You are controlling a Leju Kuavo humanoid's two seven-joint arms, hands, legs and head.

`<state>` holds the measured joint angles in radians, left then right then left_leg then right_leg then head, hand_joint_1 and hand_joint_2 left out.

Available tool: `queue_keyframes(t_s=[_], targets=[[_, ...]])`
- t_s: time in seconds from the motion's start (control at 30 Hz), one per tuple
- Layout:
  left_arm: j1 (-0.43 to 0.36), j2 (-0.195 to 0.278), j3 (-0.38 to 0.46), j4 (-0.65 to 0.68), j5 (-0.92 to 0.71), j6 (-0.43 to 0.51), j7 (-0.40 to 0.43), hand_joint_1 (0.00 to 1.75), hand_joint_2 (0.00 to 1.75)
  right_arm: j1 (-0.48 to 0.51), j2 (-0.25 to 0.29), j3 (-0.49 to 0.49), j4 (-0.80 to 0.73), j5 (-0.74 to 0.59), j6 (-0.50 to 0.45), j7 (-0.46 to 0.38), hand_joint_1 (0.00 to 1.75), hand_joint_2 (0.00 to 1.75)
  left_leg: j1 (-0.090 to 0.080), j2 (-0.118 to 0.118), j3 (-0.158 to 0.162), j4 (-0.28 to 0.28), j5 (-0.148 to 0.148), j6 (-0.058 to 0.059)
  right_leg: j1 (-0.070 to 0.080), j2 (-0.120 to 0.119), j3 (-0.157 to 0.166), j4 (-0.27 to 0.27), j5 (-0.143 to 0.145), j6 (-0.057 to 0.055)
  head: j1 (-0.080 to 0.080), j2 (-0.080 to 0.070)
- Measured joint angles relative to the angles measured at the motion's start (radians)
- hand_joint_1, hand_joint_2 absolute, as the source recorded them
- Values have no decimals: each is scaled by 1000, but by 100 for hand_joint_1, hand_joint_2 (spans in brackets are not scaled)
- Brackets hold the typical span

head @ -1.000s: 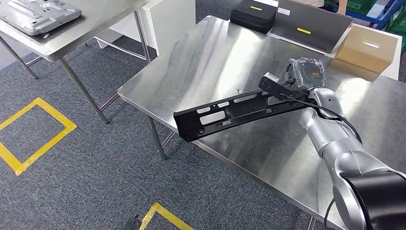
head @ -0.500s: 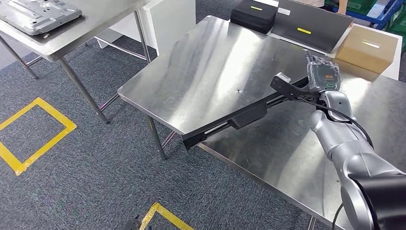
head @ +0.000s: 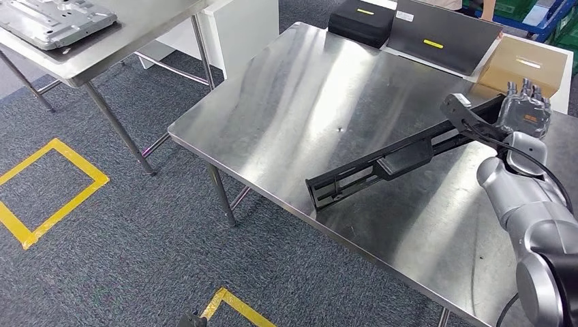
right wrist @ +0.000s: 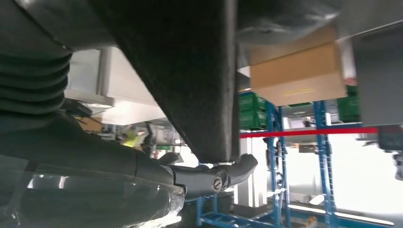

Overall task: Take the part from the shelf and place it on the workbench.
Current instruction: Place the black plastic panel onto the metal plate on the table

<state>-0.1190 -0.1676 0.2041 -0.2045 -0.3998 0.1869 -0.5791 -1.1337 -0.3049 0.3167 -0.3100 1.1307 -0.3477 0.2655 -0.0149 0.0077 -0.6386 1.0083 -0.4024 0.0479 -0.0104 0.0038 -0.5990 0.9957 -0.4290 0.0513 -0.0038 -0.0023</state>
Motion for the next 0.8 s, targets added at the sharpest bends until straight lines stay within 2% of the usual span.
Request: queue_keyframes(t_s=[0.3,0.53,0.7,0.8], targets=[[0,0,0,0,-5,-4,-1,0,0,-17,-20,-17,7,6,21,1,0,0,0,0,0,0,0,0,0,0,0,0,0,0,0,0],[-1,0,1,0,-10,-16,0,0,0,-24,-27,-23,18,19,185,6,0,0,0,0,0,0,0,0,0,0,0,0,0,0,0,0],[0,0,5,0,-10,-15,-1,0,0,-27,-20,-26,20,40,236,15,0,0,0,0,0,0,0,0,0,0,0,0,0,0,0,0],[0,1,6,0,-11,-16,-5,0,0,-40,-16,-26,22,57,308,40,0,0,0,0,0,0,0,0,0,0,0,0,0,0,0,0]])
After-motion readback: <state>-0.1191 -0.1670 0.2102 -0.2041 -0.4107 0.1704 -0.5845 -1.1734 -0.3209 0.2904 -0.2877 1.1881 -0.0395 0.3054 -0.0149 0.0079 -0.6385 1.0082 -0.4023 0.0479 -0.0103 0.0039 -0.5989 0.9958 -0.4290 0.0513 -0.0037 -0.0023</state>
